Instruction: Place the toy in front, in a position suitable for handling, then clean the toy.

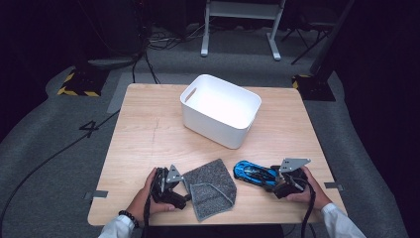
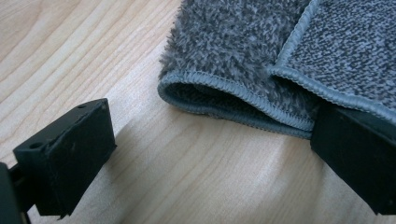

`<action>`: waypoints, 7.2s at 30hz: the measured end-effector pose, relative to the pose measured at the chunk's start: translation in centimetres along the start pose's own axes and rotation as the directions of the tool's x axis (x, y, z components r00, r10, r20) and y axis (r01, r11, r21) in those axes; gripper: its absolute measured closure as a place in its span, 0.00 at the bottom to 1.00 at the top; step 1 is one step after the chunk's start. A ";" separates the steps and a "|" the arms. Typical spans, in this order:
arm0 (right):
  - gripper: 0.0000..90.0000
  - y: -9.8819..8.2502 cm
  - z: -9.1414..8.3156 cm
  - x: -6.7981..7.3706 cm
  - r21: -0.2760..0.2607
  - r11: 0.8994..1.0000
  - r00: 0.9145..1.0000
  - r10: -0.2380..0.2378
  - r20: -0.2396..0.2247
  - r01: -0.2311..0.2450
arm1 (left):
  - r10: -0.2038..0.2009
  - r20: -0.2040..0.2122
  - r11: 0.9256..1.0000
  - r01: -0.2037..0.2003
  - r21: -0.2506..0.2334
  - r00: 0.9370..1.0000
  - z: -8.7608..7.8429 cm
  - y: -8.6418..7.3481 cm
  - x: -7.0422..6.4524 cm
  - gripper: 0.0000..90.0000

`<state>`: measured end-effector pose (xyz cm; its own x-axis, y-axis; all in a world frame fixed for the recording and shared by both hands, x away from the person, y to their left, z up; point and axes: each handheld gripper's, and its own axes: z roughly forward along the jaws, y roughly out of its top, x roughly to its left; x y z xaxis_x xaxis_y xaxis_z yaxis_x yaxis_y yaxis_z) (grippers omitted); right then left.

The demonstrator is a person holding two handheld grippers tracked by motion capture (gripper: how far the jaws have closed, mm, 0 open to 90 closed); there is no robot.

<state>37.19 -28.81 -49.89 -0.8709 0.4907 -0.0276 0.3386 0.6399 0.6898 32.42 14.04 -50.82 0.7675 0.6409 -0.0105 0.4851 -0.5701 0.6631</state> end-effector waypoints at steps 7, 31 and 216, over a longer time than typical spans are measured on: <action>0.23 0.1 0.2 -0.1 0.012 1.000 1.000 -0.007 -0.030 0.008 | -0.016 -0.015 1.000 0.016 -0.002 1.000 0.6 0.7 0.6 0.00; 0.28 -0.2 -0.6 1.9 -0.021 0.990 0.970 -0.140 -0.200 0.139 | -0.048 -0.054 0.999 0.048 0.004 0.997 0.8 1.3 2.5 0.03; 0.23 1.7 2.2 3.7 -0.061 0.986 0.970 -0.161 -0.184 0.152 | 0.284 0.243 0.956 -0.255 -0.145 0.927 3.7 9.5 -6.1 0.77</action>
<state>35.34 -24.65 -50.45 -0.9645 0.2640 -0.0050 0.1796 0.6699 0.7204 33.92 2.82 -47.18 0.9515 0.3076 -0.0027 0.2070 -0.6337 0.7453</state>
